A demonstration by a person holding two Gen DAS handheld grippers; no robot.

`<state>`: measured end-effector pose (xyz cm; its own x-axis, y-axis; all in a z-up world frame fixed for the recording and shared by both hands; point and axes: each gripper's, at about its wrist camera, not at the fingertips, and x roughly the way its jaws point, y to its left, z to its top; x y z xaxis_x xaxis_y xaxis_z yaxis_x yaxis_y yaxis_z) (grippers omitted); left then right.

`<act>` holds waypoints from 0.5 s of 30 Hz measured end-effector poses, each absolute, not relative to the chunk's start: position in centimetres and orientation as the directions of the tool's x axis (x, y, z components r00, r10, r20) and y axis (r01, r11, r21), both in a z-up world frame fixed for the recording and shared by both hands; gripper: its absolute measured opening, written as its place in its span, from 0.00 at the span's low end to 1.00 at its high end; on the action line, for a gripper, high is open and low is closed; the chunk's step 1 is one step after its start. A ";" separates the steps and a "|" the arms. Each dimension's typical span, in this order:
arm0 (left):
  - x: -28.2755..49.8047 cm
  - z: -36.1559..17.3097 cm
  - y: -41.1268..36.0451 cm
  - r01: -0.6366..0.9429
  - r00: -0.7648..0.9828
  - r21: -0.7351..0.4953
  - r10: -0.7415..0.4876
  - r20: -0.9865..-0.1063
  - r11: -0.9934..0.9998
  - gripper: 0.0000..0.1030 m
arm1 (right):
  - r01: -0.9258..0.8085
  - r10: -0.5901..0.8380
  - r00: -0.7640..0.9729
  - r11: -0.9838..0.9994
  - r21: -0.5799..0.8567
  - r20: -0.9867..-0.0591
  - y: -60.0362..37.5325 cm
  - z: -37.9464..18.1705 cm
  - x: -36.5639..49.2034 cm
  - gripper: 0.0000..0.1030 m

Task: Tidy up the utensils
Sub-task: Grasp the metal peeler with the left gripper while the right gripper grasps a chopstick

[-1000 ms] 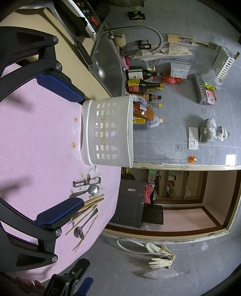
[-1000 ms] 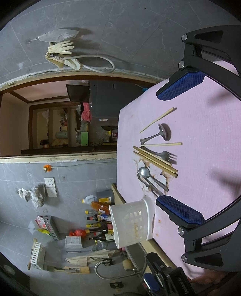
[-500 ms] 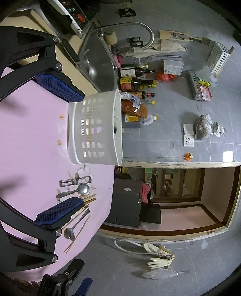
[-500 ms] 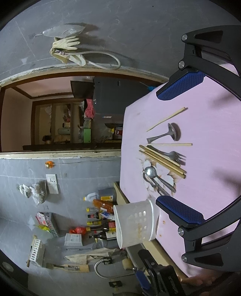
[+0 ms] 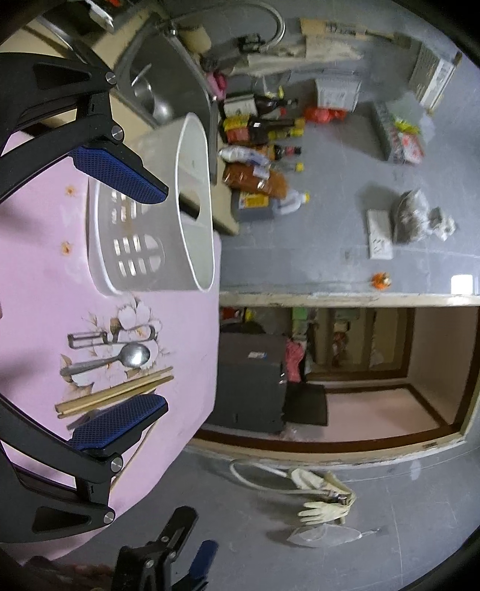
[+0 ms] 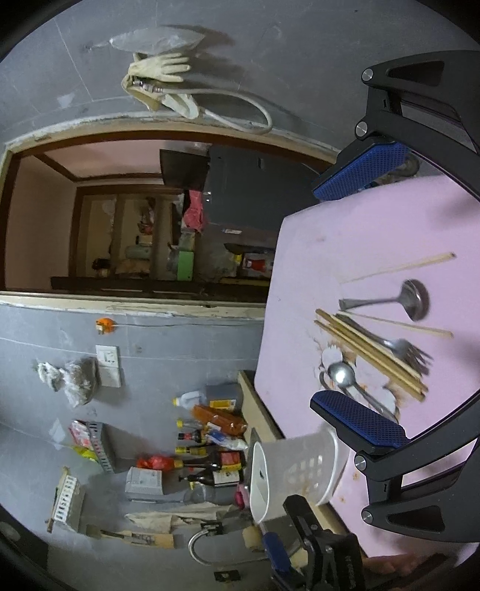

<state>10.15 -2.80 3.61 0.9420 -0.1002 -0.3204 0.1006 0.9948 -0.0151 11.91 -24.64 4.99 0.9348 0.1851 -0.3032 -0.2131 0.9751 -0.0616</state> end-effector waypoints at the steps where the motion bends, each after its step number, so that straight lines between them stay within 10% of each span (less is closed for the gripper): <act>1: 10.8 3.6 -2.9 0.110 0.937 -0.021 -0.111 -0.331 0.994 0.98 | -0.213 0.180 0.931 0.974 -0.072 -0.317 -24.8 5.0 12.6 1.00; 7: 14.3 2.9 -3.9 0.157 0.898 -0.016 -0.149 -0.414 0.987 0.98 | -0.219 0.163 0.888 0.972 -0.085 -0.430 -25.7 4.3 17.2 0.99; 15: 17.4 1.0 -5.6 0.223 0.842 0.016 -0.184 -0.507 0.975 0.88 | -0.272 0.192 0.779 0.961 -0.046 -0.597 -26.2 1.5 22.3 0.68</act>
<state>17.42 -5.56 0.97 0.8419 -0.1844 -0.5071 0.2231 0.9747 0.0160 22.32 -26.20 1.50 0.7793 0.1916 -0.5967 -0.2717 0.9613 -0.0462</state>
